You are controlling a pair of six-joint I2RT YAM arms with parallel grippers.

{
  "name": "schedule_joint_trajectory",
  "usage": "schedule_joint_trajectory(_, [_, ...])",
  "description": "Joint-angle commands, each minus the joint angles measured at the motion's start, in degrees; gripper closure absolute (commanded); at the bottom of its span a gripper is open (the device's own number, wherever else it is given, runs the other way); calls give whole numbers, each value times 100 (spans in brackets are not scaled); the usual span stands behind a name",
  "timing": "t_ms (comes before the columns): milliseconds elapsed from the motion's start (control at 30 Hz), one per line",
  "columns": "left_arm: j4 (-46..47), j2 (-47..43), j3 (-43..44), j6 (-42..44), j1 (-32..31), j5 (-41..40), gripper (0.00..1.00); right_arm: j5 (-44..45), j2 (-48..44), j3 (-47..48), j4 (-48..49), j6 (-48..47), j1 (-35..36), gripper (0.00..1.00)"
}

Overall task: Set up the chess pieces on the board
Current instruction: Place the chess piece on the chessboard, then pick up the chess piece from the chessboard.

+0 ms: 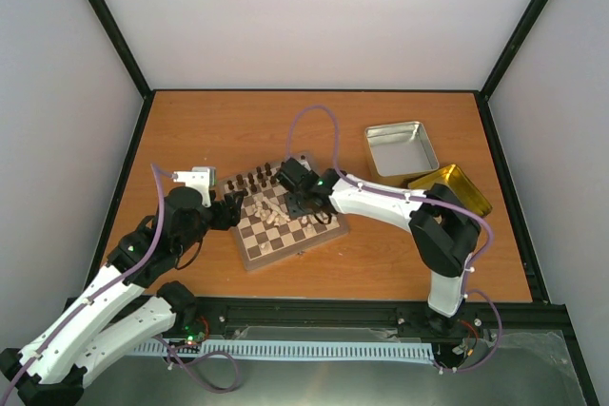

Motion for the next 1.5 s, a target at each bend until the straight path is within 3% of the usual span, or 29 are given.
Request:
schedule_joint_trajectory(0, [85, -42, 19, -39, 16, -28, 24, 321, 192, 403, 402, 132, -81, 57])
schedule_joint_trajectory(433, [94, -104, 14, -39, 17, -25, 24, 403, 1257, 1352, 162, 79, -325, 56])
schedule_joint_trajectory(1233, [94, -24, 19, -30, 16, 5, 24, -91, 1141, 925, -19, 177, -352, 57])
schedule_joint_trajectory(1467, [87, -33, 14, -30, 16, 13, 24, -7, 1221, 935, -1, 215, -352, 62])
